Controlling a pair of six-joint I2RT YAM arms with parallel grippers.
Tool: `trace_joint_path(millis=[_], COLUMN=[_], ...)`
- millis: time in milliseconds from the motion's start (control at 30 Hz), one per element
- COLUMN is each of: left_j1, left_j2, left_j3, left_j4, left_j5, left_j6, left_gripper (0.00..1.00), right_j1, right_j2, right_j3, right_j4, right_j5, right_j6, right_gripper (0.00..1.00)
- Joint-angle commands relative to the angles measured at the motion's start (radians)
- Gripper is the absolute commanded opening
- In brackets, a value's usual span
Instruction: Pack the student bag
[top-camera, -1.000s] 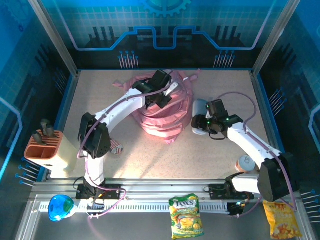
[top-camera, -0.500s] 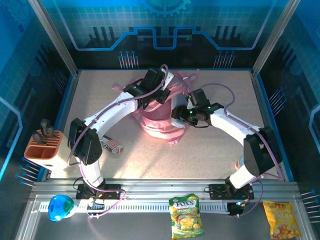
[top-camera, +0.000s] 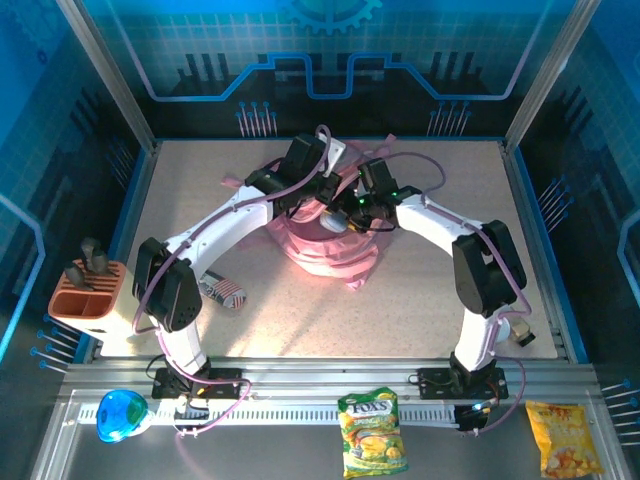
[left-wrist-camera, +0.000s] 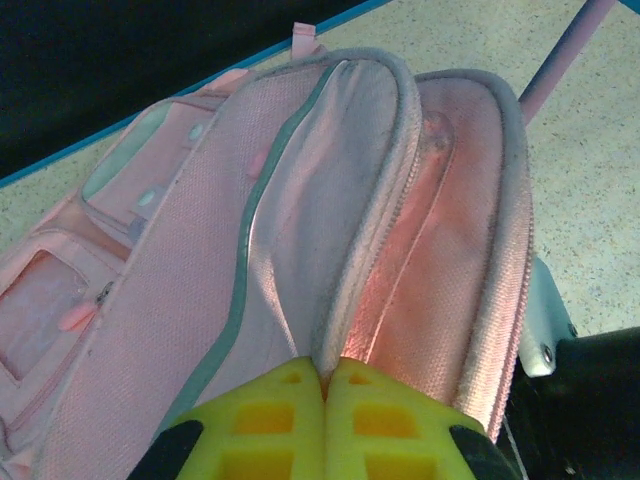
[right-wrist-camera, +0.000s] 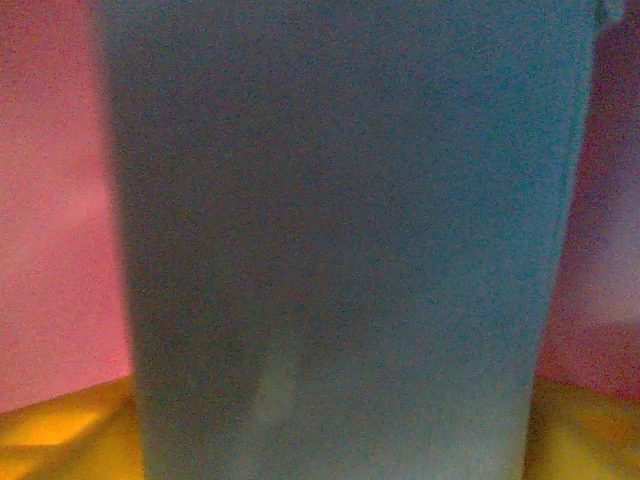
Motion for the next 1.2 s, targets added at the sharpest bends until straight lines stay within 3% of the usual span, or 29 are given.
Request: trace_joint_path(millis=[0,233,467,600,900,1167], left_j1=[-0.007,-0.004,0.0,0.003,0.007,0.01], left_j2=[-0.07,-0.077,-0.082,-0.082,-0.086,-0.108], left_j3=[-0.002,-0.022,-0.042,-0.041,-0.039,-0.039], left_j4=[0.06,0.057,0.066,0.06,0.047,0.03], left_j5=[0.047,0.052,0.065,0.073,0.083,0.073], left_j6=[-0.028,-0.035,-0.05,-0.052,-0.057,-0.055], left_gripper=[0.0,0.0,0.0,0.0,0.0,0.0], right_j1=[-0.004,-0.021,-0.016,0.006,0.033,-0.004], right_j2=[-0.019,-0.156,-0.219,-0.19,-0.073,0.052], right_j3=[0.007,-0.157,-0.261,-0.224,-0.188,-0.089], right_j4=[0.076,0.099,0.101,0.105,0.183,0.339], right_j5=[0.012,-0.01,-0.001,-0.027,-0.015,0.035], right_j6=[0.035,0.041,0.041,0.032,0.101,0.136], right_gripper=[0.88,0.9,0.67,0.54,0.45,0.31])
